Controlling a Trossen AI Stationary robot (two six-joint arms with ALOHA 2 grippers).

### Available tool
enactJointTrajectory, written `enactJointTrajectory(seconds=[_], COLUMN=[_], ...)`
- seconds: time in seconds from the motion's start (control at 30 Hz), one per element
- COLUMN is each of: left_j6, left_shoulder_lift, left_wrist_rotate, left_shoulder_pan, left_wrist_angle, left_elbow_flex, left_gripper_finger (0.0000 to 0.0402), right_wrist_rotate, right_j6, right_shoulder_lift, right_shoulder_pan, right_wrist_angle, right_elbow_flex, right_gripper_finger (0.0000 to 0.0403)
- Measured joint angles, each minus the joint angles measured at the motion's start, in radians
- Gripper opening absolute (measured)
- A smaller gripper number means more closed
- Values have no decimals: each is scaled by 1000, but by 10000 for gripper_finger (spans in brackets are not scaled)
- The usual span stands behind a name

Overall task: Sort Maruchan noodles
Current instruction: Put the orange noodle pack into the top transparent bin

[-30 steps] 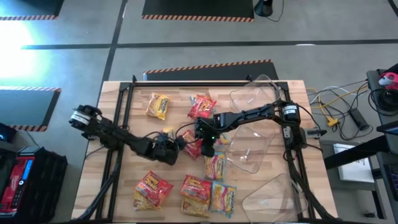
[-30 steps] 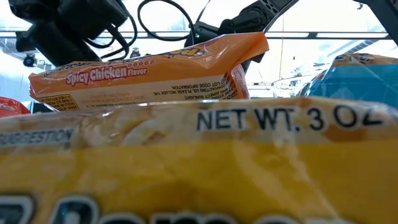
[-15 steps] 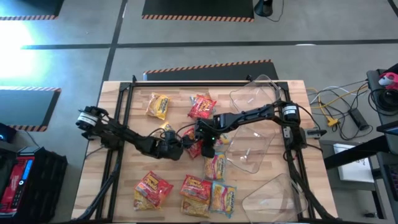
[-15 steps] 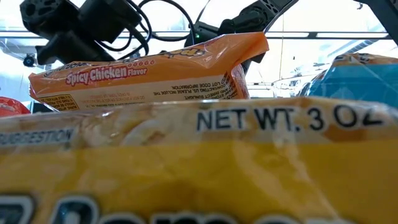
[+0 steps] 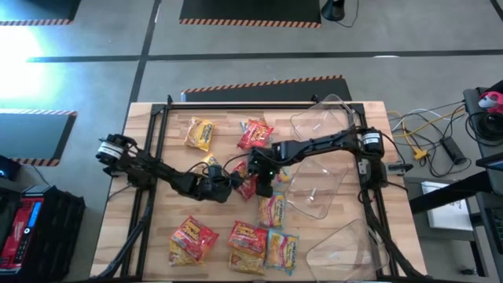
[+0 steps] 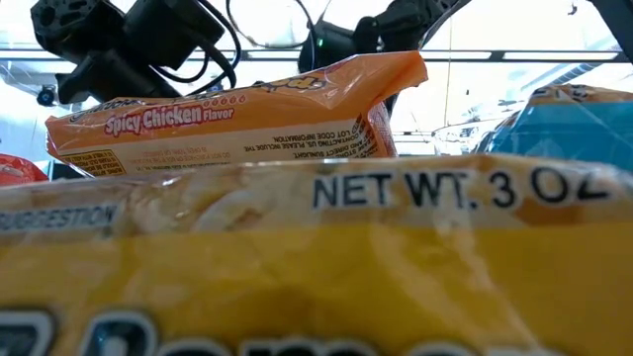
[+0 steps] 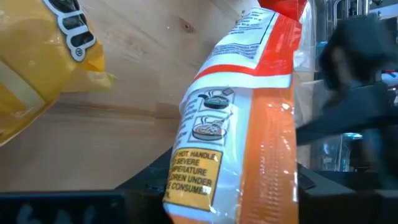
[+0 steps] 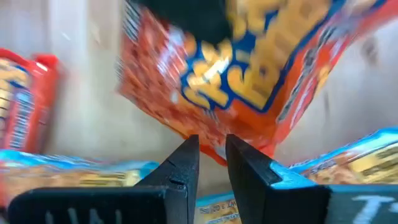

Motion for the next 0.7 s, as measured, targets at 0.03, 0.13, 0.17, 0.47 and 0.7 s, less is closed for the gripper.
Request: enactJointTrajectory(seconds=[0.03, 0.13, 0.17, 0.47, 0.7], left_j6=[8, 38, 47, 229, 495], left_shoulder_lift=[-2, -17, -24, -116, -217], left_wrist_rotate=[0, 1, 1, -5, -5], left_shoulder_pan=[0, 0, 0, -10, -36], left_wrist_angle=[-1, -1, -1, 0, 11], left_elbow_flex=[0, -3, -5, -30, -32], left_gripper_finger=[140, 151, 153, 138, 143], right_wrist_rotate=[-2, -3, -4, -9, -71], right_j6=[0, 13, 19, 92, 116], right_shoulder_lift=[-11, -41, -55, -159, -229], right_shoulder_pan=[0, 0, -2, -24, -47], right_wrist_angle=[1, -1, -1, -4, -9], right_elbow_flex=[0, 0, 0, 2, 3], right_gripper_finger=[70, 72, 75, 140, 185])
